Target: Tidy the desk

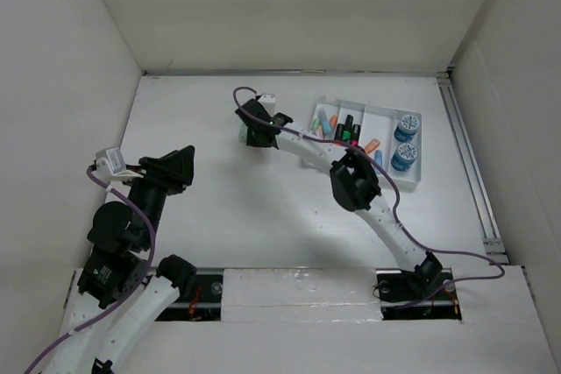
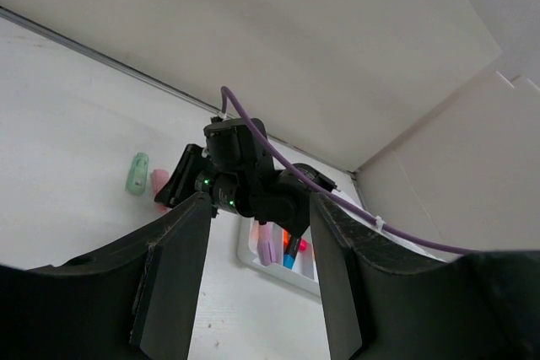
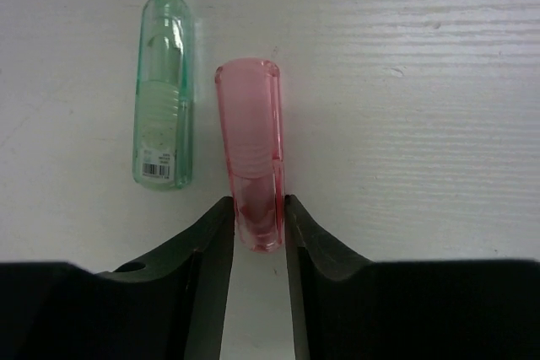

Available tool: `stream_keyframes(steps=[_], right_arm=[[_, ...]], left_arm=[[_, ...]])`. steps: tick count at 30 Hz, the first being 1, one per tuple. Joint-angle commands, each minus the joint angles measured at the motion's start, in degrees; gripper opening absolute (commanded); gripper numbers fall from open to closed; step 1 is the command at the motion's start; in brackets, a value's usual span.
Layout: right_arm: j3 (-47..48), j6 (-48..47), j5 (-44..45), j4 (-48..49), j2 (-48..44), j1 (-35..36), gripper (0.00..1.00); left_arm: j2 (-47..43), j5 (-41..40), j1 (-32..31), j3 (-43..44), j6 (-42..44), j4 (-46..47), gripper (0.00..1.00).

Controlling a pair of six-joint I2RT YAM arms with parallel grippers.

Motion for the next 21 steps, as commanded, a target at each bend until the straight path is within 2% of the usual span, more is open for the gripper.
stream_keyframes(steps=[1, 2, 4, 8, 10, 16, 20, 21], right_arm=[[0.4, -0.3, 1.3, -3.8, 0.4, -0.2, 0.33], [-0.8, -0.3, 1.8, -3.3, -1.1, -0.2, 0.29], [-5.6, -0.7, 3.9, -2.3, -2.9, -0.2, 0.29], [-10.0, -1.3, 6.5, -2.4, -5.2, -0.2, 0.4], [-12.1, -1.4, 6.9, -1.2, -6.4, 0.3, 0.41], [-14.5, -0.8, 7.8, 0.8, -8.3, 0.3, 0.18], [-24.8, 1.4, 5.4, 8.6, -16.7, 0.9, 0.13], [-30.7, 2.0, 5.3, 10.9, -19.4, 0.9, 0.13]], left_arm=[[-0.6, 0.2, -0.2, 0.6, 0.9, 2.1, 0.46], [-0.6, 0.2, -0.2, 0.6, 0.9, 2.1, 0.46], [-0.6, 0.2, -0.2, 0.6, 0.9, 2.2, 0.46], [-0.7, 0.4, -0.2, 0.6, 0.8, 2.2, 0.46], [-0.7, 0.4, -0.2, 0.7, 0.8, 2.1, 0.46], [-0.5, 0.4, -0.2, 0.7, 0.8, 2.1, 0.46], [-0.5, 0.4, -0.2, 0.7, 0.8, 2.3, 0.46], [-0.5, 0.5, -0.2, 0.6, 0.8, 2.3, 0.46]])
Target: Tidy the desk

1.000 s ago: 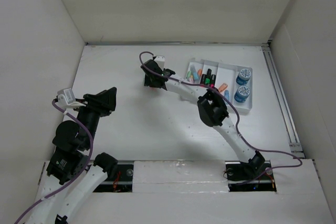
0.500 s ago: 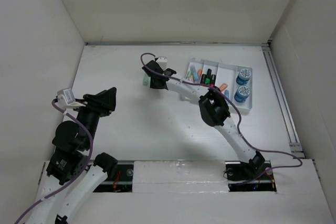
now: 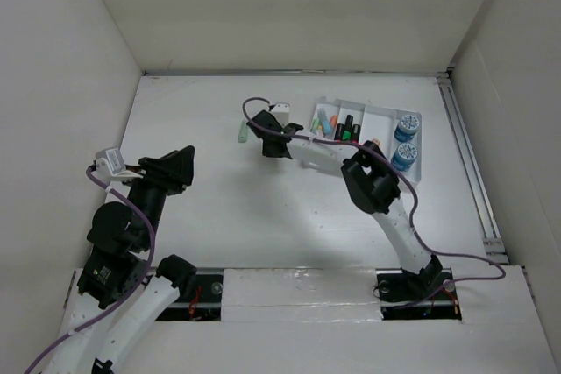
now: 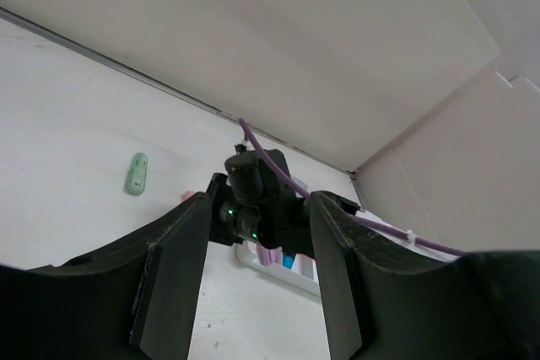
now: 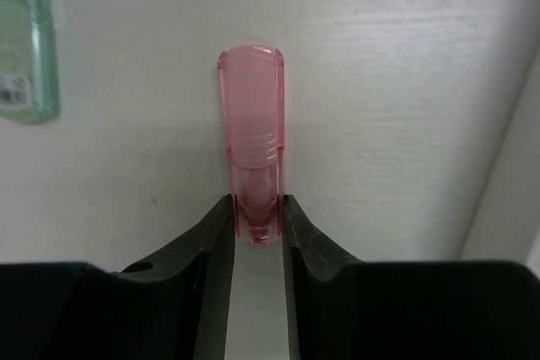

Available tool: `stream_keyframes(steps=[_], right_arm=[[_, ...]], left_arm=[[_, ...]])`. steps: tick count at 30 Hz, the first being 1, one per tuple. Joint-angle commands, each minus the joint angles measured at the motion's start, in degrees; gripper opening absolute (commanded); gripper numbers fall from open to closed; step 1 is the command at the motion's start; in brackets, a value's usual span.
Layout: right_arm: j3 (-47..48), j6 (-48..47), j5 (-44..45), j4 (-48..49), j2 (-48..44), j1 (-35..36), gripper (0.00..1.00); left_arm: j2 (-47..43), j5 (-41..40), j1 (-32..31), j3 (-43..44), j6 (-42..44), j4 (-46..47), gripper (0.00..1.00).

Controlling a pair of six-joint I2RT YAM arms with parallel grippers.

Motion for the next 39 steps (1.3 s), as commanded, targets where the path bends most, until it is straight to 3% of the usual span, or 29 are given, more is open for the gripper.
stream_keyframes(steps=[1, 4, 5, 6, 7, 8, 13, 18, 21, 22, 23, 25, 27, 30, 31, 34, 36, 39], right_arm=[[-10.3, 2.6, -0.9, 9.4, -9.9, 0.6, 0.13], [-26.2, 4.9, -2.6, 21.3, -24.1, -1.4, 0.13], [-33.2, 7.7, -4.9, 24.5, -33.9, -3.9, 0.13], [-33.2, 7.8, -5.0, 24.5, -34.0, -5.4, 0.13], [-39.6, 8.4, -5.5, 27.2, -36.7, -6.9, 0.13], [-45.6, 9.7, -6.1, 29.4, -44.3, -10.2, 0.13], [-59.0, 12.6, -8.0, 30.5, -52.5, -22.6, 0.13], [-65.4, 13.4, -15.8, 35.0, -56.3, -33.6, 0.13], [-65.1, 12.7, -17.0, 34.3, -55.9, -36.4, 0.31], [-64.6, 12.7, -16.8, 34.0, -55.5, -36.4, 0.47], [-64.3, 12.0, -17.0, 33.6, -55.2, -37.0, 0.53], [-63.2, 11.8, -16.9, 33.0, -55.3, -37.0, 0.64], [-62.8, 11.5, -16.5, 33.8, -56.3, -34.5, 0.66], [-61.5, 11.4, -16.2, 34.4, -55.9, -29.8, 0.61], [-60.1, 11.3, -16.0, 34.6, -55.3, -28.3, 0.39], [-55.5, 10.9, -16.5, 36.8, -50.4, -19.8, 0.02], [-50.5, 10.0, -13.5, 34.6, -43.2, -15.0, 0.0], [-36.9, 9.2, -7.0, 27.1, -34.3, -7.4, 0.13]], left_arm=[[-0.3, 0.4, -0.2, 0.6, 0.8, 2.2, 0.46], [-0.3, 0.4, -0.2, 0.5, 0.9, 2.4, 0.46], [-0.3, 0.6, -0.2, 0.6, 0.9, 2.4, 0.46], [-0.3, 0.6, -0.2, 0.5, 0.9, 2.4, 0.46], [-0.3, 0.3, -0.8, 0.6, 1.0, 2.5, 0.46], [-0.5, 0.0, -0.8, 0.6, 0.9, 2.3, 0.46], [-0.4, 0.4, -0.8, 0.6, 1.0, 2.3, 0.46], [-0.1, 0.6, -0.8, 0.6, 1.0, 2.6, 0.46], [0.1, 0.6, -0.8, 0.4, 1.0, 2.6, 0.46], [0.1, 0.8, -0.8, 0.4, 1.0, 2.7, 0.46], [0.1, 0.7, -0.8, 0.5, 1.1, 2.7, 0.46], [0.1, 0.7, -0.8, 0.4, 1.1, 2.7, 0.46], [0.1, 0.8, -0.8, 0.4, 1.2, 2.7, 0.46], [0.1, 1.0, -0.8, 0.4, 1.2, 2.8, 0.46], [0.1, 1.0, -0.8, 0.4, 1.2, 2.8, 0.46], [-0.1, 0.8, -0.8, 0.5, 1.1, 2.7, 0.46], [-0.2, 0.8, -0.8, 0.4, 1.1, 2.7, 0.46], [-0.4, 0.5, -0.8, 0.5, 1.2, 2.6, 0.46]])
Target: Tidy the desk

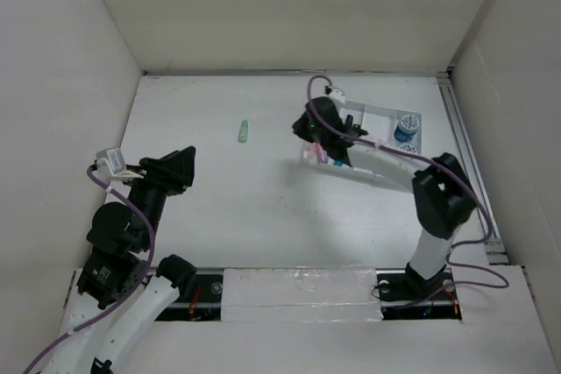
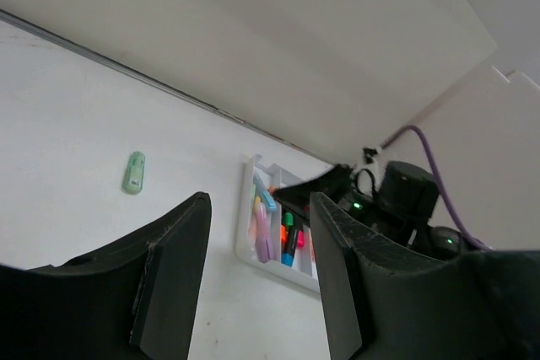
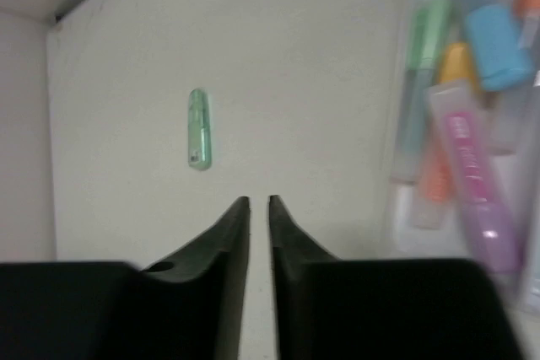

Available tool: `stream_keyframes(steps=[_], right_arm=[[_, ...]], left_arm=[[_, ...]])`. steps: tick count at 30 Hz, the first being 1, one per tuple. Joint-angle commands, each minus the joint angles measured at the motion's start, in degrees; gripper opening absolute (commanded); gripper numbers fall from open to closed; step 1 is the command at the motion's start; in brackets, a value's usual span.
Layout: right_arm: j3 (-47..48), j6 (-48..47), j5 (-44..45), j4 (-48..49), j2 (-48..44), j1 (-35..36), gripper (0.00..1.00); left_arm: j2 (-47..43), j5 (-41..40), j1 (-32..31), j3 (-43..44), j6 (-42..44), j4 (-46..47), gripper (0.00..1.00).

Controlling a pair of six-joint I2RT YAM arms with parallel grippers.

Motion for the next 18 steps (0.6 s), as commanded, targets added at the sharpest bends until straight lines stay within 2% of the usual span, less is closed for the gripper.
stream_keyframes(steps=[1, 2, 3, 4, 5, 6, 7, 9, 11, 12, 18], right_arm=[[12.0, -2.3, 7.0, -5.6, 11.4, 7.0, 0.26], [20.0, -3.9, 8.7, -7.2, 14.5, 9.4, 0.31], [24.3, -4.7, 9.3, -11.8, 17.5, 10.4, 0.37], [28.6, -5.4, 9.9, -14.2, 23.5, 11.3, 0.47], [33.0, -7.2, 11.2, -16.2, 26.6, 12.9, 0.51], [41.4, -8.1, 11.9, -20.1, 29.4, 13.6, 0.57], [45.7, -9.1, 12.3, -21.8, 34.5, 14.1, 0.65], [57.2, -11.2, 13.0, -26.6, 39.7, 14.8, 0.7], [64.8, -12.5, 13.8, -29.7, 47.0, 14.8, 0.76], [75.1, -13.1, 13.7, -34.5, 51.1, 14.8, 0.78], [79.1, -16.3, 12.5, -32.0, 55.9, 15.4, 0.81]], left_arm=[[-0.2, 0.1, -0.3, 0.4, 0.9, 2.5, 0.46], [-0.3, 0.2, -0.3, 0.4, 0.8, 2.5, 0.46], [-0.3, 0.4, -0.3, 0.4, 0.8, 2.5, 0.46], [-0.3, 0.2, -0.3, 0.5, 0.8, 2.6, 0.46], [-0.4, 0.3, -0.3, 0.4, 0.8, 2.6, 0.46], [-0.5, 0.3, -0.3, 0.4, 0.8, 2.6, 0.46], [-0.6, 0.2, -0.3, 0.4, 0.8, 2.5, 0.46], [-0.7, 0.3, -0.3, 0.4, 0.8, 2.6, 0.46], [-0.7, 0.4, -0.3, 0.5, 0.8, 2.6, 0.46], [-0.7, 0.4, -0.3, 0.4, 0.8, 2.7, 0.46], [-0.7, 0.7, -0.3, 0.4, 0.8, 2.8, 0.46]])
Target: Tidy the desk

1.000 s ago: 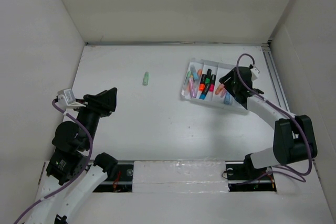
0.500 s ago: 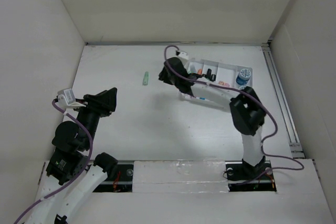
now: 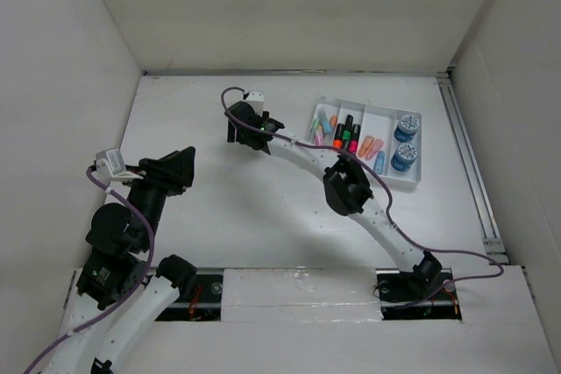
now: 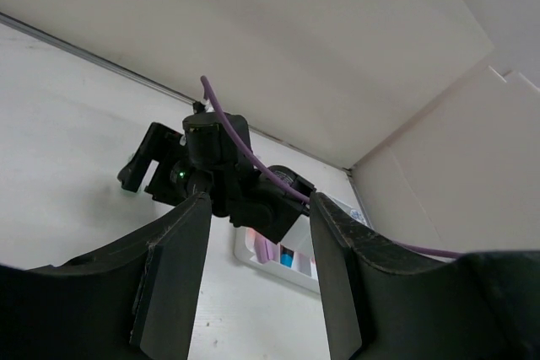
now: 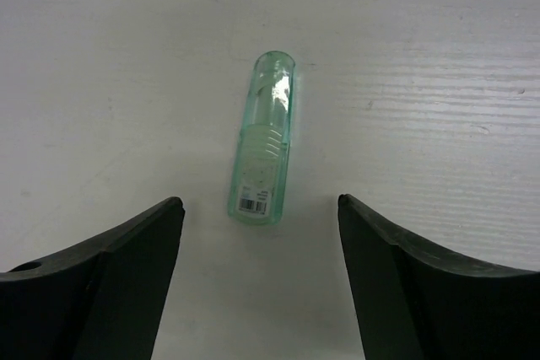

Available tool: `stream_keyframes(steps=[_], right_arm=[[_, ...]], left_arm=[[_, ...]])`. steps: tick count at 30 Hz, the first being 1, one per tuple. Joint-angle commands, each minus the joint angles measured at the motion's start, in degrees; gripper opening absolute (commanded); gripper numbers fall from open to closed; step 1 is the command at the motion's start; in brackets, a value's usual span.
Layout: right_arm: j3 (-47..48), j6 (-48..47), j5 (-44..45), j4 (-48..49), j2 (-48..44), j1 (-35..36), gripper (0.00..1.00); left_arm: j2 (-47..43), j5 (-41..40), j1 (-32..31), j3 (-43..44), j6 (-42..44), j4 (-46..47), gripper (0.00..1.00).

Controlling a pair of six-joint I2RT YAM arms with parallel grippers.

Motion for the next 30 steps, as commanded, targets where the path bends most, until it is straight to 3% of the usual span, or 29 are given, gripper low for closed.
stream_keyframes(steps=[1, 4, 11, 17, 20, 23, 27, 30], right_arm=[[5.3, -3.7, 1.7, -1.8, 0.2, 0.0, 0.77], [7.7, -5.7, 1.8, -3.9, 2.7, 0.0, 0.7], [9.0, -9.1, 3.1, -4.9, 5.0, 0.0, 0.65], [8.5, -10.8, 3.0, -6.3, 4.5, 0.0, 0.52], [5.0, -11.9, 3.9, -5.0, 3.3, 0.0, 0.41], [0.4, -12.0, 3.8, -2.0, 0.8, 0.0, 0.39], [1.8, -11.8, 3.8, -2.2, 1.4, 0.0, 0.41], [0.8, -11.8, 4.1, -2.3, 1.2, 0.0, 0.27]], left_arm=[[-0.5, 0.4, -0.3, 0.4, 0.6, 2.7, 0.46], [-0.4, 0.4, -0.3, 0.6, 0.6, 2.6, 0.46], [-0.7, 0.6, -0.3, 0.6, 0.5, 2.7, 0.46], [-0.5, 0.8, -0.3, 0.5, 0.6, 2.8, 0.46], [-0.8, 0.7, -0.3, 0.5, 0.5, 2.8, 0.46], [-0.9, 0.8, -0.3, 0.4, 0.5, 2.8, 0.46], [-1.4, 0.8, -0.3, 0.5, 0.6, 2.7, 0.46], [-1.6, 0.6, -0.3, 0.5, 0.6, 2.7, 0.46]])
